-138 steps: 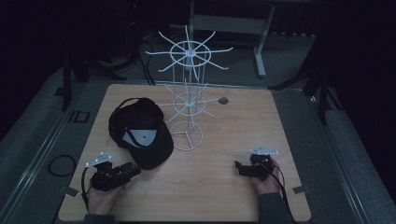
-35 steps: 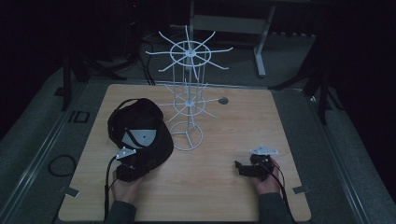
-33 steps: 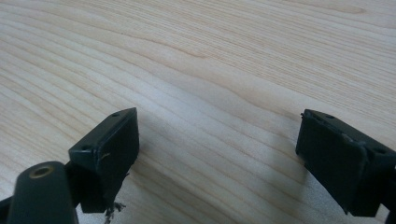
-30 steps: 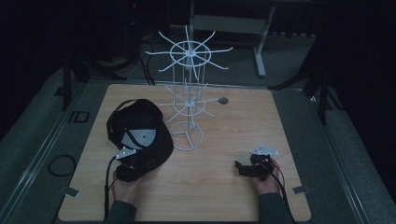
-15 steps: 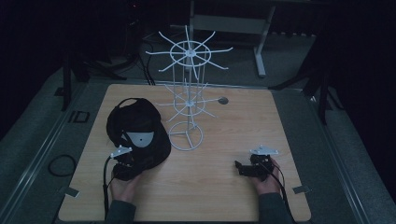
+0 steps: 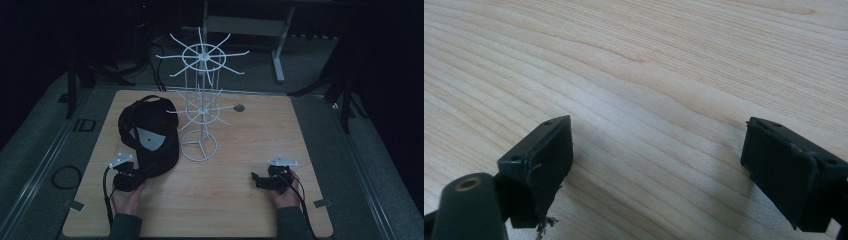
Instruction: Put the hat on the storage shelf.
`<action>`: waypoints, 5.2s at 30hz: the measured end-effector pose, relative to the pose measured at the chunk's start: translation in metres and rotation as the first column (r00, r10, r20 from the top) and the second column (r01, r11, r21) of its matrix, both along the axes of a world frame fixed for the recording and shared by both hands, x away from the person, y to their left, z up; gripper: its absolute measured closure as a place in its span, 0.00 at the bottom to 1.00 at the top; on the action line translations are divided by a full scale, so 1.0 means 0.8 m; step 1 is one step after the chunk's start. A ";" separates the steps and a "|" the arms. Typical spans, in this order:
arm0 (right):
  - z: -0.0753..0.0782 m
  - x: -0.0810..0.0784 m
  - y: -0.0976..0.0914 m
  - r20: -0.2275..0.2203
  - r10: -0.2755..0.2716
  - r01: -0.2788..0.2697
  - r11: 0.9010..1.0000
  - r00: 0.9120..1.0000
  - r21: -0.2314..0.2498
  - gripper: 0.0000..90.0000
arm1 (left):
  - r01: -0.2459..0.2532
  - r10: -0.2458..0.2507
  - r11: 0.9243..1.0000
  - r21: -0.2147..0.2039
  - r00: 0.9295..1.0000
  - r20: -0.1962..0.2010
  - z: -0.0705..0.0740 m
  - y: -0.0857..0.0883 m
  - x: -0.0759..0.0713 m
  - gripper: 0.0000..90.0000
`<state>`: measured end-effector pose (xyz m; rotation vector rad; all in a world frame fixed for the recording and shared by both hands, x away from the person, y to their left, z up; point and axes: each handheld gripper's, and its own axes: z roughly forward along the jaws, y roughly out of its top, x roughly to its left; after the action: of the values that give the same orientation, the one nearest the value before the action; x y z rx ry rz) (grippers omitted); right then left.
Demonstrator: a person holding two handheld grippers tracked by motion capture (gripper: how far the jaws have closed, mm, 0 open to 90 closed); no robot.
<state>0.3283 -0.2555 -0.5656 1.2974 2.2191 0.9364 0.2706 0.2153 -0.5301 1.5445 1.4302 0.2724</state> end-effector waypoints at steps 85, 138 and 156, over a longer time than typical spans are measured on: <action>0.000 0.000 0.000 0.004 0.001 -0.001 1.000 1.000 0.001 0.14 | -0.037 0.002 0.988 0.152 0.974 0.227 0.116 0.019 -0.009 0.96; 0.000 0.000 0.000 0.002 0.000 0.000 1.000 1.000 0.001 0.14 | -0.061 0.000 0.978 0.202 0.958 0.287 0.157 0.013 0.000 0.96; 0.000 0.000 0.000 0.002 0.000 0.000 1.000 1.000 0.001 0.14 | -0.078 0.007 0.971 0.226 0.955 0.298 0.167 0.014 0.005 0.96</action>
<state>0.3285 -0.2555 -0.5655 1.2957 2.2176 0.9383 0.2745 0.2269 -0.3962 1.5840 1.2272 0.6922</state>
